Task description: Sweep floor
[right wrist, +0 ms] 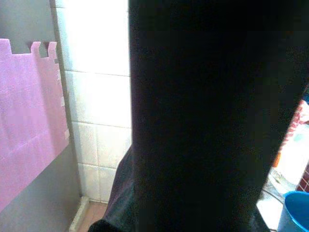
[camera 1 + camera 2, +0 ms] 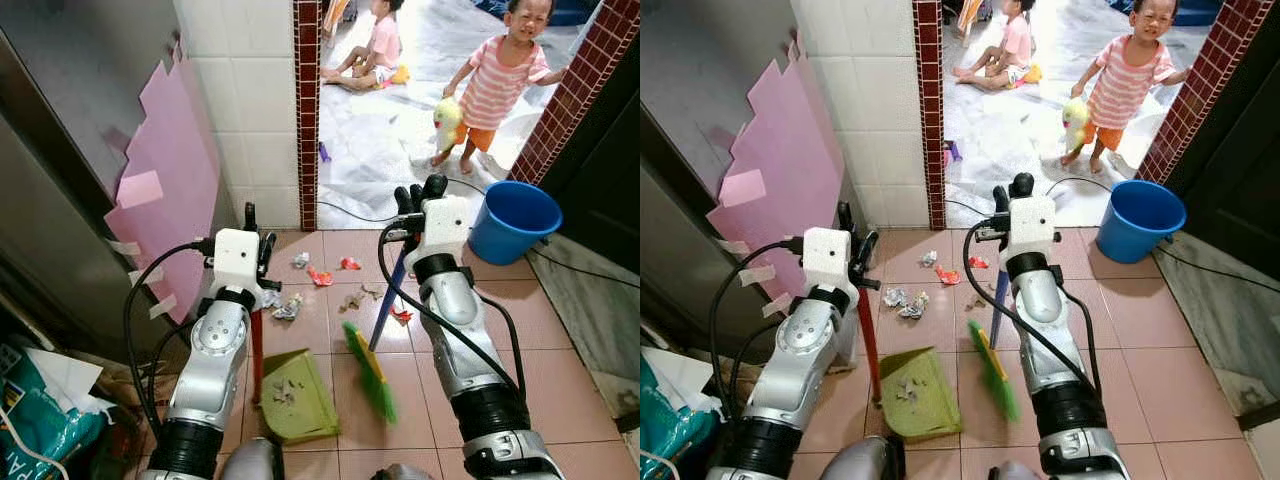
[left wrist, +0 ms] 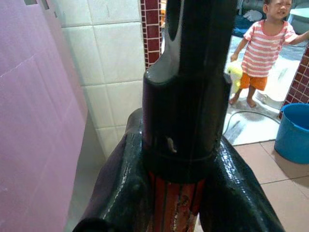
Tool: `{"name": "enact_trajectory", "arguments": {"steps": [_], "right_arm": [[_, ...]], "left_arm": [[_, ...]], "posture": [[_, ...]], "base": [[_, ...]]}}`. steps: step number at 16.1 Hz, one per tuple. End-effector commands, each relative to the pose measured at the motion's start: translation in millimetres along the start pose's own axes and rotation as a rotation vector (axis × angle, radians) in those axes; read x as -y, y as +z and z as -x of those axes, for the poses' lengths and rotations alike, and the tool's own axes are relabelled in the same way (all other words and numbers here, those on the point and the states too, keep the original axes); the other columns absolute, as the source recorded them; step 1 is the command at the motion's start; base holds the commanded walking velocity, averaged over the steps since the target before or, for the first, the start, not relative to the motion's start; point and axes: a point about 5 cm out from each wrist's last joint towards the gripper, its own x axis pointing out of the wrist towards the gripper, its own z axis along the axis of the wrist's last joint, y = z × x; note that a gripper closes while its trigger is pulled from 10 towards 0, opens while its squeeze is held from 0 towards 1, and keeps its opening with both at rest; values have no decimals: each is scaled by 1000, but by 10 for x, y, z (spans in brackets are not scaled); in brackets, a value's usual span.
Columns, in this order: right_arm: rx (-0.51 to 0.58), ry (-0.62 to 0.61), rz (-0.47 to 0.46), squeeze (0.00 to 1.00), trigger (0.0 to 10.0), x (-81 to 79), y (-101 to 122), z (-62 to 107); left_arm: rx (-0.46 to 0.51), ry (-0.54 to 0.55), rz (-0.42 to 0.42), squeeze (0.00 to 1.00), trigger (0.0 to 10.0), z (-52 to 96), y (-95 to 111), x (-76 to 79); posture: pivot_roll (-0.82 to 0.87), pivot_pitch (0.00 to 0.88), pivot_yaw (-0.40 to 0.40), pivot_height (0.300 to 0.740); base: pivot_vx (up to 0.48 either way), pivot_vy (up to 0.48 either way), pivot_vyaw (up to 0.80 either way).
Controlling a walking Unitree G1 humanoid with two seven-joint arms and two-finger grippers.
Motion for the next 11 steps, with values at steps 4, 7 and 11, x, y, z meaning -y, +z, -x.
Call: {"name": "enact_trajectory", "arguments": {"steps": [4,7,11], "right_arm": [[31,4,3,0,10000,3,70,-25],[28,1,3,0,10000,14,66,-26],[22,-14,-8,0,10000,51,61,-24]], "left_arm": [[57,16,25,0,10000,-32,130,-12],[59,18,42,0,10000,-31,139,-12],[76,-8,70,0,10000,-30,169,-8]], "posture": [[-2,0,20,740],[-2,0,17,740],[-7,0,18,740]], "base": [[0,0,0],[0,0,0],[0,0,-109]]}}
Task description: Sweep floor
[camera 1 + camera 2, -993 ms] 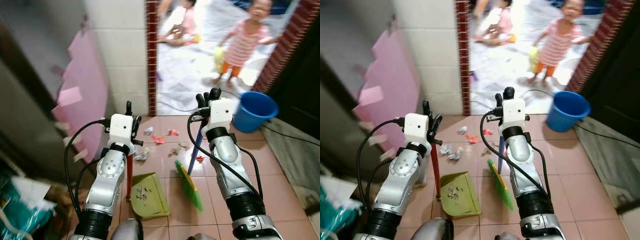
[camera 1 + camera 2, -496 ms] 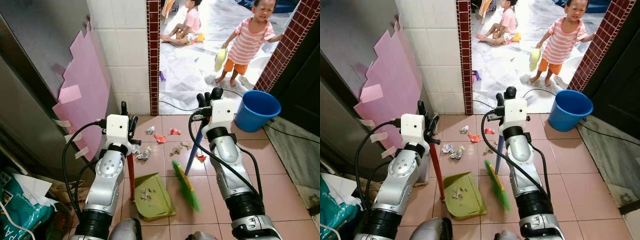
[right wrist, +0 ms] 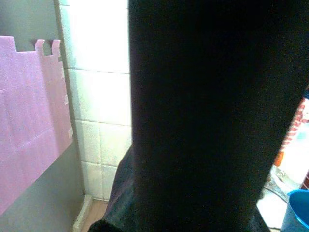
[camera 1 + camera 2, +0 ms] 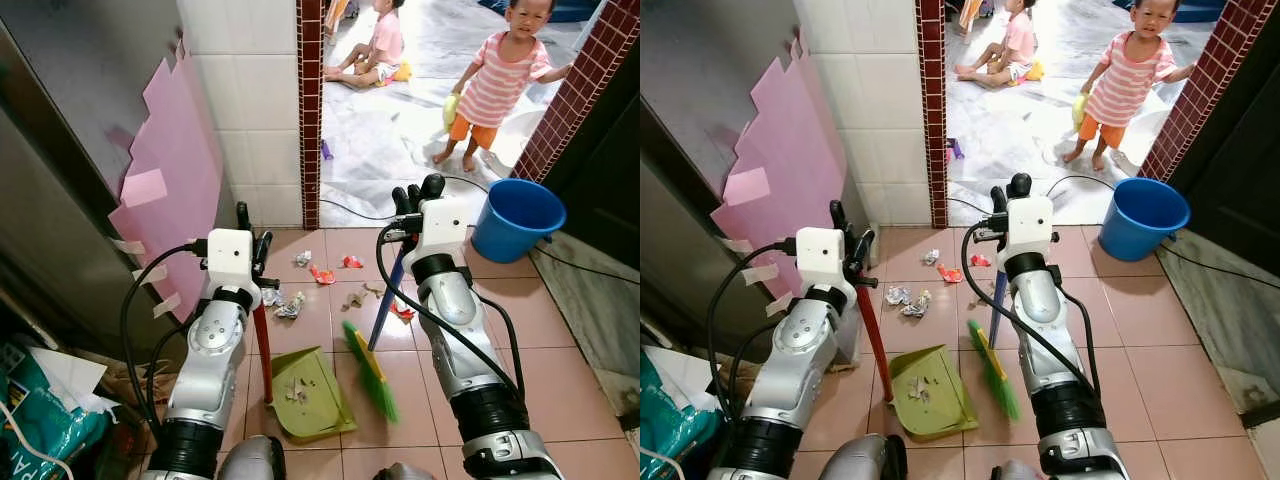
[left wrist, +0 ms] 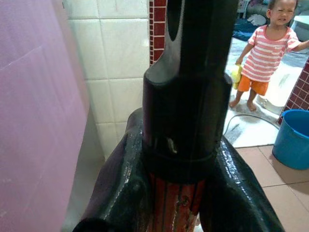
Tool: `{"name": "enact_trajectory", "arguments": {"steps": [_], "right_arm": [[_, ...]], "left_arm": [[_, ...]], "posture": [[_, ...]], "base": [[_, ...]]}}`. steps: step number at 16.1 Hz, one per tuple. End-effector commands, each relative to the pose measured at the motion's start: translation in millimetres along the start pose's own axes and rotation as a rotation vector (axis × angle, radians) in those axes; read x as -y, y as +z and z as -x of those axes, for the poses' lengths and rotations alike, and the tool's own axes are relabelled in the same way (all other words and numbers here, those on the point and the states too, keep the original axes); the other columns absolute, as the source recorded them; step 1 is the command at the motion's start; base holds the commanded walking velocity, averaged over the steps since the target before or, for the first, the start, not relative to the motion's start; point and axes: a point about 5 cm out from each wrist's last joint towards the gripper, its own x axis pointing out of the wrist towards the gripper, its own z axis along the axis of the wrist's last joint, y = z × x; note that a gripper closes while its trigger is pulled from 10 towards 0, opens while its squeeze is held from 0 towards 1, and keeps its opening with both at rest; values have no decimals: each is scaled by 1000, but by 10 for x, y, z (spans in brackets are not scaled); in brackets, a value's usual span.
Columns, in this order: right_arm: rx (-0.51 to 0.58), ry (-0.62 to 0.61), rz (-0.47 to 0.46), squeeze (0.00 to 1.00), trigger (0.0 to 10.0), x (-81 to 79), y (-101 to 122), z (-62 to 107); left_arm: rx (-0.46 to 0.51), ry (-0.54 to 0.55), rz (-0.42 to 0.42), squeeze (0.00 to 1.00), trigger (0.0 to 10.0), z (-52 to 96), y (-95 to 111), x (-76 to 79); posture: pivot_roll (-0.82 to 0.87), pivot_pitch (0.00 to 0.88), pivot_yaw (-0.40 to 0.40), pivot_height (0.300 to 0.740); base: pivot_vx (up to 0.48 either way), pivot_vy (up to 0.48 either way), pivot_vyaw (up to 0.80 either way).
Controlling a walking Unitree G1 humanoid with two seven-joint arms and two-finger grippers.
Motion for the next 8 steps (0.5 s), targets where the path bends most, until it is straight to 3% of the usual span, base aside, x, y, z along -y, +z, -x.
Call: {"name": "enact_trajectory", "arguments": {"steps": [1,4,8], "right_arm": [[20,-16,-12,0,10000,56,57,-20],[26,-15,1,0,10000,64,70,-36],[29,-17,9,0,10000,75,80,-43]], "left_arm": [[86,-28,19,0,10000,-28,189,32],[98,-46,24,0,10000,-42,222,69],[105,-59,30,0,10000,-43,235,87]], "posture": [[-7,0,18,740],[-10,0,15,740],[-9,0,12,740]], "base": [[0,0,-800],[0,0,-775],[0,0,-491]]}}
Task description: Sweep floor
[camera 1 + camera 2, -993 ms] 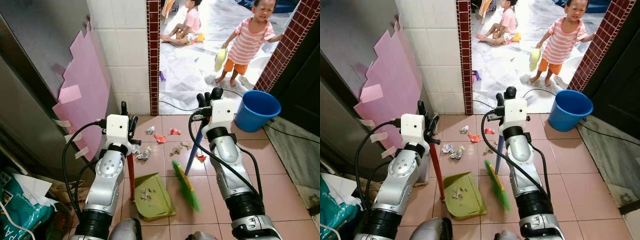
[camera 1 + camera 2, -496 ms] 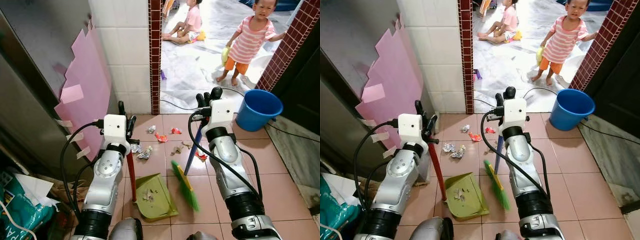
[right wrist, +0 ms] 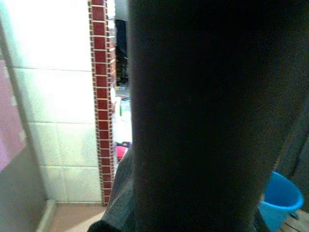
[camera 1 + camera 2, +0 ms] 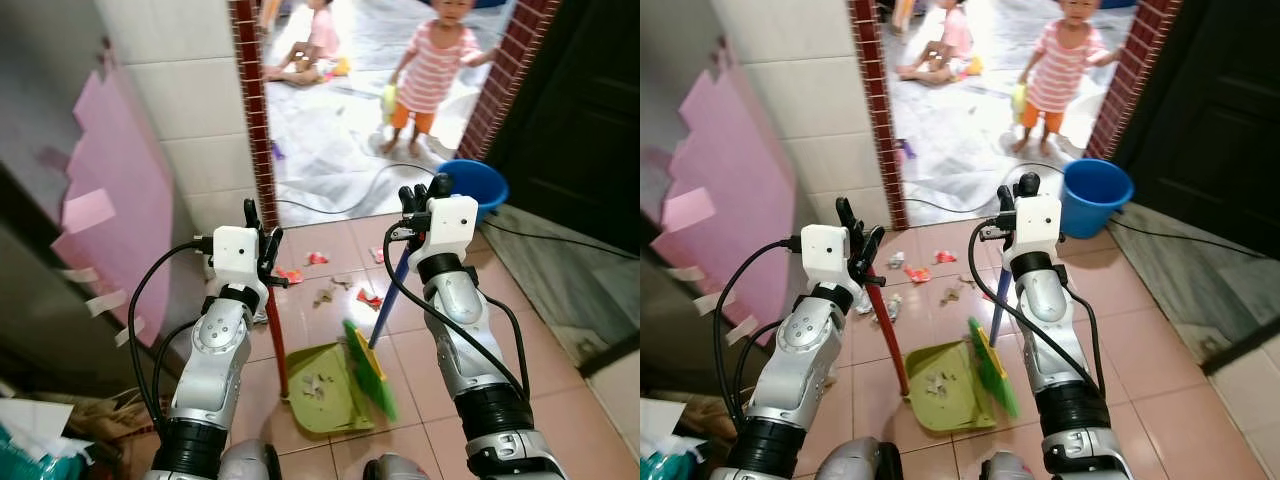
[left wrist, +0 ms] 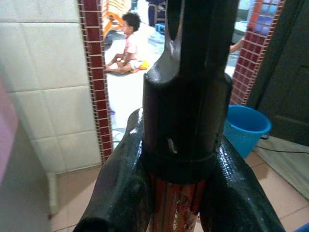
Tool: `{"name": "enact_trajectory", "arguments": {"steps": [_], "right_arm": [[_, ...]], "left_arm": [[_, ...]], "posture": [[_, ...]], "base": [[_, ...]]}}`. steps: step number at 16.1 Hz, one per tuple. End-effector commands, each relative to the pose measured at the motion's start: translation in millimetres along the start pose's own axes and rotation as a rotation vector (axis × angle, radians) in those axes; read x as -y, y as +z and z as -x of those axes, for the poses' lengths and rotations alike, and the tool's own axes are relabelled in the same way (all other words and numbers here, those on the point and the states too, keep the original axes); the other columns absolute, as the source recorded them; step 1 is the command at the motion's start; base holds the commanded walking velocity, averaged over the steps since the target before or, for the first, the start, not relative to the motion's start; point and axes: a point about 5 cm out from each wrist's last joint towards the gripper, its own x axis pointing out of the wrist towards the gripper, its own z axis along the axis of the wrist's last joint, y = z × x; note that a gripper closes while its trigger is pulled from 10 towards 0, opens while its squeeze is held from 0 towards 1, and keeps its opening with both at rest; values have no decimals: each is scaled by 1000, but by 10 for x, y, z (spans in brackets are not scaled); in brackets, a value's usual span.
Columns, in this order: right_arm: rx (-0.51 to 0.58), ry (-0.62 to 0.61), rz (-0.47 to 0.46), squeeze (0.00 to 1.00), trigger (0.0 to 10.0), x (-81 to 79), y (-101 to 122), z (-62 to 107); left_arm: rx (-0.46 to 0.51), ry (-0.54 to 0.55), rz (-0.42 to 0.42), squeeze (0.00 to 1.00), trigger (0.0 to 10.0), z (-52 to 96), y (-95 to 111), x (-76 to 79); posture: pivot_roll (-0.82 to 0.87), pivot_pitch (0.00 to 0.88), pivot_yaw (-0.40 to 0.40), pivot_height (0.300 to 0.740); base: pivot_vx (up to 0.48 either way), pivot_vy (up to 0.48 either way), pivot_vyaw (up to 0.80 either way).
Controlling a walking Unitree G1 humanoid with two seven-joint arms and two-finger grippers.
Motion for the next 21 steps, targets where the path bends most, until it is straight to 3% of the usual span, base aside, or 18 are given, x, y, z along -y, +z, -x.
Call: {"name": "enact_trajectory", "arguments": {"steps": [1,9,15,21], "right_arm": [[29,-5,12,0,10000,6,76,-44],[32,-26,24,0,10000,64,99,-62],[20,-16,27,0,10000,38,66,-34],[9,-18,52,0,10000,71,36,5]], "left_arm": [[82,-6,-10,0,10000,-45,185,4],[179,-27,-41,0,10000,-82,486,42],[182,-21,-23,0,10000,-43,510,68],[324,14,17,0,10000,-138,950,60]], "posture": [[-9,0,12,740],[2,0,4,740],[1,0,4,740],[-8,0,3,740]], "base": [[0,0,-444],[289,0,-698],[353,0,-517],[476,0,0]]}}
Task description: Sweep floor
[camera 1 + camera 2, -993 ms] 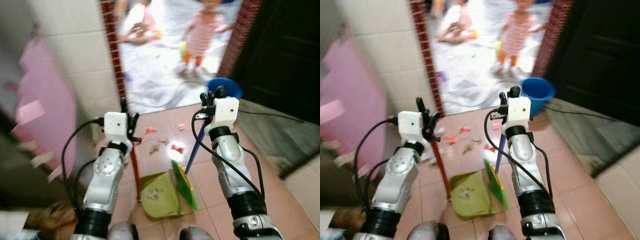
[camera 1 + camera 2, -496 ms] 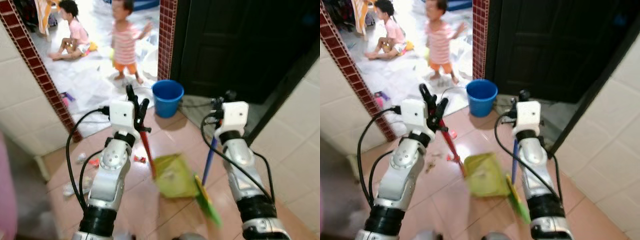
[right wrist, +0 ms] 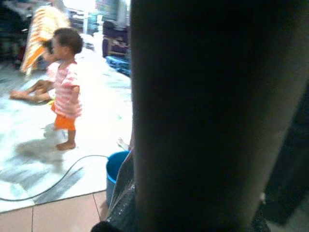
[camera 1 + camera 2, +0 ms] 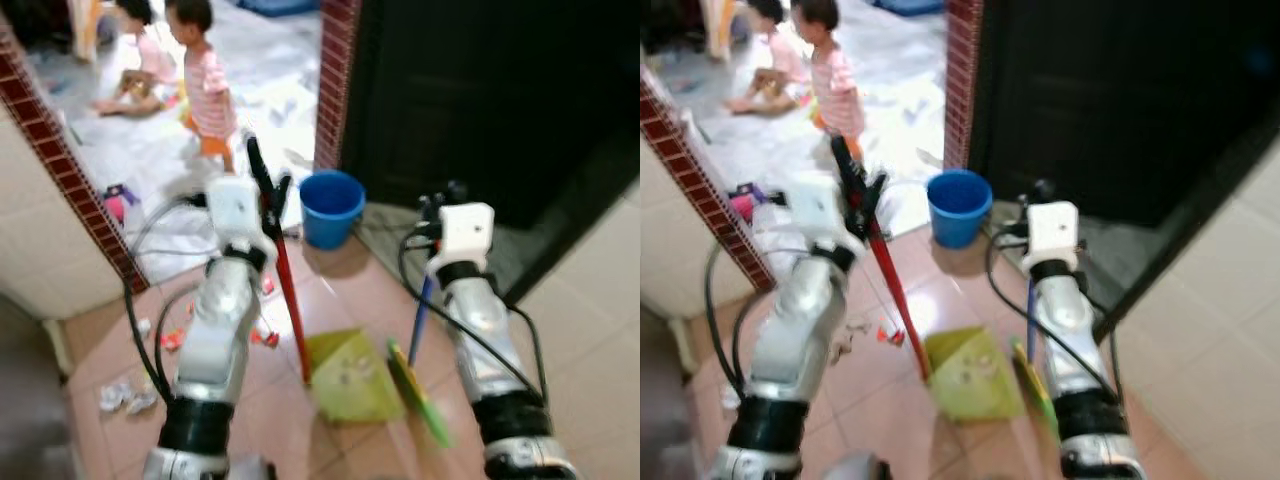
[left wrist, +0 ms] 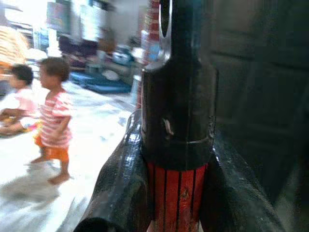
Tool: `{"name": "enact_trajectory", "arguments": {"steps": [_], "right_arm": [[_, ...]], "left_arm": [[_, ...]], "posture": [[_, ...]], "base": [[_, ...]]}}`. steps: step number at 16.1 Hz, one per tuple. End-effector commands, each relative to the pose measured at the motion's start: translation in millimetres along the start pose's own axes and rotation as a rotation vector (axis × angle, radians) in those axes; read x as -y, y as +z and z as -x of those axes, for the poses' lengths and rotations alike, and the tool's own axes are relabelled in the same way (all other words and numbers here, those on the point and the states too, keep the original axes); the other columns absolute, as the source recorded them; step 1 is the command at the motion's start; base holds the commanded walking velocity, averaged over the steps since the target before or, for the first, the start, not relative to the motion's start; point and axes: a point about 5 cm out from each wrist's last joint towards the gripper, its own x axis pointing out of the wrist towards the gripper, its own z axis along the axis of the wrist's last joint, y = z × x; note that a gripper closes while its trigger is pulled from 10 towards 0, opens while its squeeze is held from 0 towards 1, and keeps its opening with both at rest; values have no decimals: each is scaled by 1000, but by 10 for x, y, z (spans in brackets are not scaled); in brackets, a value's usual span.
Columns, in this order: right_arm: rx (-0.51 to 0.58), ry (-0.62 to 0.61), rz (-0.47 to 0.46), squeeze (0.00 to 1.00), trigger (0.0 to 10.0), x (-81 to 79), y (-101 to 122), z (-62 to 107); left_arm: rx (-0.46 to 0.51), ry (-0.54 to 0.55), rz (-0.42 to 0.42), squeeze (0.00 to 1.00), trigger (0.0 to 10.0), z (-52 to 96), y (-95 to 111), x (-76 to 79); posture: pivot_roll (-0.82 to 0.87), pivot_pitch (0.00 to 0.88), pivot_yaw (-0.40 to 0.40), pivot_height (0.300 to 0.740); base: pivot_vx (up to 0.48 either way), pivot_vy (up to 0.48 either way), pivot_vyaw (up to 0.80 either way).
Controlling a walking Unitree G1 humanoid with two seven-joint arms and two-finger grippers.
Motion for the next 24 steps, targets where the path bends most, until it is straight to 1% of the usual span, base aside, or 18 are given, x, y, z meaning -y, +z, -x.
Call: {"name": "enact_trajectory", "arguments": {"steps": [1,2,4,7,9,10,11,13,15,18,20,21,23,24], "right_arm": [[49,-11,-36,0,10000,2,102,-33],[50,-9,-35,0,10000,1,103,-32],[54,-11,-30,0,10000,23,113,-34],[60,-18,-22,0,10000,55,137,-56],[66,-19,-22,0,10000,72,153,-72],[66,-18,-22,0,10000,75,152,-74],[66,-18,-22,0,10000,77,152,-76],[65,-17,-20,0,10000,75,151,-73],[63,-14,-19,0,10000,70,153,-72],[60,-15,-21,0,10000,96,158,-91],[54,-18,-17,0,10000,117,153,-98],[53,-18,-16,0,10000,118,153,-99],[51,-18,-18,0,10000,118,157,-103],[44,-23,-38,0,10000,126,162,-114]], "left_arm": [[97,-1,-29,0,10000,-72,235,24],[96,9,-28,0,10000,-75,241,6],[71,18,-32,0,10000,-47,177,-23],[52,21,-30,0,10000,-34,132,-35],[20,20,-43,0,10000,-30,42,-38],[-10,23,-51,0,10000,-22,-27,-41],[-15,24,-55,0,10000,-18,-49,-39],[-47,27,-60,0,10000,13,-166,-30],[-79,38,-49,0,10000,34,-272,-30],[-121,55,-38,0,10000,29,-404,-48],[-150,54,-51,0,10000,40,-507,-51],[-163,57,-47,0,10000,46,-540,-55],[-194,73,-8,0,10000,50,-623,-66],[-206,83,1,0,10000,45,-661,-78]], "posture": [[-8,0,3,740],[-7,0,2,740],[-7,0,2,740],[-9,0,1,740],[-12,0,1,740],[-14,0,1,740],[-15,0,0,740],[-18,0,-1,740],[-21,0,-1,740],[-30,0,-6,740],[-37,0,-7,740],[-37,0,-7,740],[-43,0,-7,740],[-47,0,-7,740]], "base": [[472,0,0],[472,0,0],[472,0,0],[472,0,0],[472,0,0],[0,0,0],[0,0,0],[0,0,0],[0,0,0],[0,0,0],[0,0,0],[0,0,0],[0,0,0],[0,0,0]]}}
